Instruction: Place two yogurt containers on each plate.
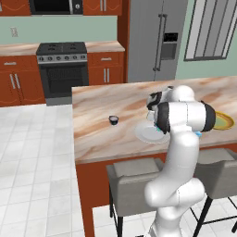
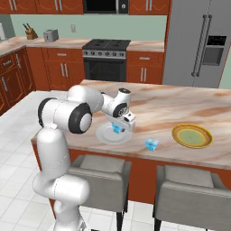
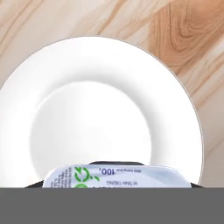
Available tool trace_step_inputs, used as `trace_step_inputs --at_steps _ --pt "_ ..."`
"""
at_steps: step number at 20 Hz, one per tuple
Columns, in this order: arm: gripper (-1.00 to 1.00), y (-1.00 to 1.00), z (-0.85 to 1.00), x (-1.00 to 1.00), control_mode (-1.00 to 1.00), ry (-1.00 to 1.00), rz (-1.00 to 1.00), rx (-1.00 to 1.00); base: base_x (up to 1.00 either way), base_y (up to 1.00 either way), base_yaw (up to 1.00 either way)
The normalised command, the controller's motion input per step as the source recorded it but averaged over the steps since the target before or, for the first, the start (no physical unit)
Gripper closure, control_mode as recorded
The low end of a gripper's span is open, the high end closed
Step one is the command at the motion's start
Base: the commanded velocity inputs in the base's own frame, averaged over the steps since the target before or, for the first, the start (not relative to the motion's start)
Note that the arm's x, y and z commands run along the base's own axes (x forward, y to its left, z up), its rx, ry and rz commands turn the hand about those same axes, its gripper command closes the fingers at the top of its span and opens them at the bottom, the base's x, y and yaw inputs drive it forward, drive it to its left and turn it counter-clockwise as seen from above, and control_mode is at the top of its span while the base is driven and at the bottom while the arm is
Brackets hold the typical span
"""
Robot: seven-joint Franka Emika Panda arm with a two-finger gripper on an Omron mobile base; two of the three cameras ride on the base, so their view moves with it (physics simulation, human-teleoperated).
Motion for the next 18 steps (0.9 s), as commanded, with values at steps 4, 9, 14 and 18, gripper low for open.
trace_step_inputs --at_steps 4,9,14,18 --pt "1.0 -0.23 -0.29 0.1 -1.0 0.01 0.0 0.0 0.0 0.0 0.0" --pt "1.0 -0.22 -0.19 0.08 -1.0 0.04 0.0 0.0 0.0 0.0 0.0" --pt "1.0 -0.13 -0.05 0.01 -1.0 0.05 0.0 0.0 0.0 0.0 0.0" --pt "-1.0 0.0 -0.05 0.0 -1.0 0.07 0.0 0.0 0.0 0.0 0.0"
